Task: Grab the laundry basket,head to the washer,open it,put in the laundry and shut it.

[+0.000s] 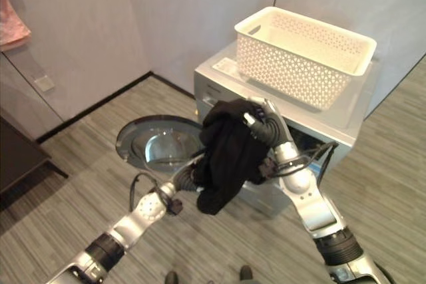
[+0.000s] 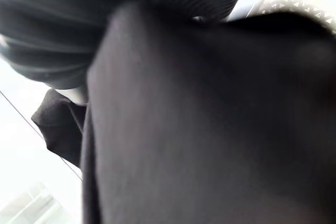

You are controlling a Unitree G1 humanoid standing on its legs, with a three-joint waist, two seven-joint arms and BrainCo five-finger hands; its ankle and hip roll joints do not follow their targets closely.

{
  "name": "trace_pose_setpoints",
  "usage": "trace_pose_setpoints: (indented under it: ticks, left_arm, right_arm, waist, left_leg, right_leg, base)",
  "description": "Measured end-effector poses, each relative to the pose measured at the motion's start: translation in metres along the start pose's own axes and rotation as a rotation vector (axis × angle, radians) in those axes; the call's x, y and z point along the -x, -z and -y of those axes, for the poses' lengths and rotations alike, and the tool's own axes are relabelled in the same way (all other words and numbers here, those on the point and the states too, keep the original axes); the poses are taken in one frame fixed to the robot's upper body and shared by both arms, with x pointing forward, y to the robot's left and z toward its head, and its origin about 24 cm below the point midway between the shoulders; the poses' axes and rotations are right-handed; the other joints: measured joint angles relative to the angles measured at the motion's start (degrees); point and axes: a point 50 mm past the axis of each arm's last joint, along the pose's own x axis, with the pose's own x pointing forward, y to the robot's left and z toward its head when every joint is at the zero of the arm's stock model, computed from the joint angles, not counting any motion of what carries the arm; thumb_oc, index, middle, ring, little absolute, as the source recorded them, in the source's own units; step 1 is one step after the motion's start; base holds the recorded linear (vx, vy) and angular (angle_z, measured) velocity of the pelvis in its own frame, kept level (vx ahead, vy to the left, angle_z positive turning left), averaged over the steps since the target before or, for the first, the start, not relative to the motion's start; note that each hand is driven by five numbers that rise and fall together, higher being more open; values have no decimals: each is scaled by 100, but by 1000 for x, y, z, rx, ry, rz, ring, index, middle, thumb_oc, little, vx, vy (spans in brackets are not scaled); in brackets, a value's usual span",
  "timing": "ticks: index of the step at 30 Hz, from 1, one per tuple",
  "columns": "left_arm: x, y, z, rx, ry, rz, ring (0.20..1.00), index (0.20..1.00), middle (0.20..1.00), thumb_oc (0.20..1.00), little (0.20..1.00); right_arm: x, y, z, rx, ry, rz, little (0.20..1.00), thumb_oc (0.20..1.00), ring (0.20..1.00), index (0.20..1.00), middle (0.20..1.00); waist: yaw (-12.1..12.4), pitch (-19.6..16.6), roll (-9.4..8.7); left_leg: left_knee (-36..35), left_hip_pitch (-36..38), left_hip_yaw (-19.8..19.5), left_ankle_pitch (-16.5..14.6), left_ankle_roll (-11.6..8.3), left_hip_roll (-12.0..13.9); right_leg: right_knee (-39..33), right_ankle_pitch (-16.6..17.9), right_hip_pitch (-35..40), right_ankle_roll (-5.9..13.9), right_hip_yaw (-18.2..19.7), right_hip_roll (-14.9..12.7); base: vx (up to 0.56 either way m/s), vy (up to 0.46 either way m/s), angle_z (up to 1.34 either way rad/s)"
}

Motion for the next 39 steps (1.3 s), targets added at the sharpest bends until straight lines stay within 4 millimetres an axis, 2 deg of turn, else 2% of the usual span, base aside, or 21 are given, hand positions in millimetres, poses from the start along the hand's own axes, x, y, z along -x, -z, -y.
trace_pose_setpoints:
  ticks: [4,7,9,15,21,24,26,29,31,32,35,37,39]
  left_arm:
    - [-7,-12,2,-60,57,48,1000,1000,1000,1000,1000]
    - [-15,-32,8,-151,119,135,1000,1000,1000,1000,1000]
    - [-18,-38,12,-184,140,158,1000,1000,1000,1000,1000]
    - [-20,-41,19,-239,188,163,1000,1000,1000,1000,1000]
    - [-23,-44,29,-216,233,154,1000,1000,1000,1000,1000]
    - [-16,-29,35,-131,276,74,1000,1000,1000,1000,1000]
    - [-6,-8,44,-42,311,-27,1000,1000,1000,1000,1000]
    - [7,26,51,-12,341,-203,1000,1000,1000,1000,1000]
    - [17,44,44,-6,322,-281,1000,1000,1000,1000,1000]
    - [28,62,36,6,276,-359,1000,1000,1000,1000,1000]
    - [38,79,27,-50,193,-436,1000,1000,1000,1000,1000]
    - [40,80,20,-41,127,-443,1000,1000,1000,1000,1000]
    - [37,73,14,-43,69,-410,1000,1000,1000,1000,1000]
  right_arm:
    - [-4,10,1,5,35,-43,200,200,200,200,200]
    - [-5,20,2,3,58,-92,200,200,200,200,200]
    - [-5,23,2,3,66,-114,200,200,200,200,200]
    - [-4,31,3,16,87,-167,200,200,200,200,200]
    - [-4,39,7,24,123,-218,200,200,200,200,200]
    - [-4,40,8,20,131,-231,200,200,200,200,200]
    - [-4,41,9,21,134,-242,200,200,200,200,200]
    - [-4,42,13,22,142,-247,200,200,200,200,200]
    - [-4,43,15,22,142,-255,200,200,200,200,200]
    - [-2,43,16,21,142,-260,200,200,200,200,200]
    - [-1,44,17,20,135,-263,200,200,200,200,200]
    - [-2,41,19,18,141,-249,200,200,200,200,200]
    - [-3,37,19,15,146,-231,200,200,200,200,200]
  waist:
    - [0,14,19]
    - [6,39,27]
    - [-3,68,50]
    - [49,295,142]
    - [107,367,156]
    - [120,380,162]
    - [119,385,172]
    - [112,397,192]
    - [122,400,202]
    - [119,402,205]
    - [137,402,206]
    - [153,402,205]
    - [169,402,205]
  left_leg:
    - [-1,-23,-16,1,-2,-1]
    - [0,-115,-94,35,-6,-6]
    - [1,-117,-156,40,-7,-8]
    - [1,-125,-192,57,-11,-11]
    - [1,-198,-313,86,-9,-23]
    - [1,-193,-317,88,-7,-33]
    - [1,-190,-319,92,-5,-32]
    - [0,-178,-322,97,-5,-27]
    - [-1,-169,-320,104,-7,-25]
    - [-1,-145,-322,104,-8,-18]
    - [-2,-92,-325,103,-7,-21]
    - [-1,-102,-333,103,-8,-20]
    - [-1,-107,-347,103,-8,-18]
  right_leg:
    - [-21,-2,-12,1,-13,0]
    - [-19,-2,-58,3,-107,-3]
    - [-5,-3,-21,2,-156,1]
    - [-15,-4,-3,2,-190,1]
    - [24,-6,2,0,-315,-3]
    - [25,-6,12,0,-321,-12]
    - [24,-6,16,0,-323,-12]
    - [-22,-7,27,0,-328,-13]
    - [-23,-8,34,1,-326,-10]
    - [-23,-8,60,1,-326,-6]
    - [-24,-19,122,3,-330,-11]
    - [-24,-20,116,3,-333,-8]
    - [-24,-20,118,3,-353,-6]
  base:
    - [0,-4,1]
    - [7,-9,11]
    - [-4,-9,15]
    - [-12,-2,3]
    - [-1,4,11]
    - [0,0,0]
    - [0,0,0]
    - [0,0,0]
    - [0,0,0]
    - [0,0,0]
    - [0,0,0]
    - [0,0,0]
    - [1,-12,2]
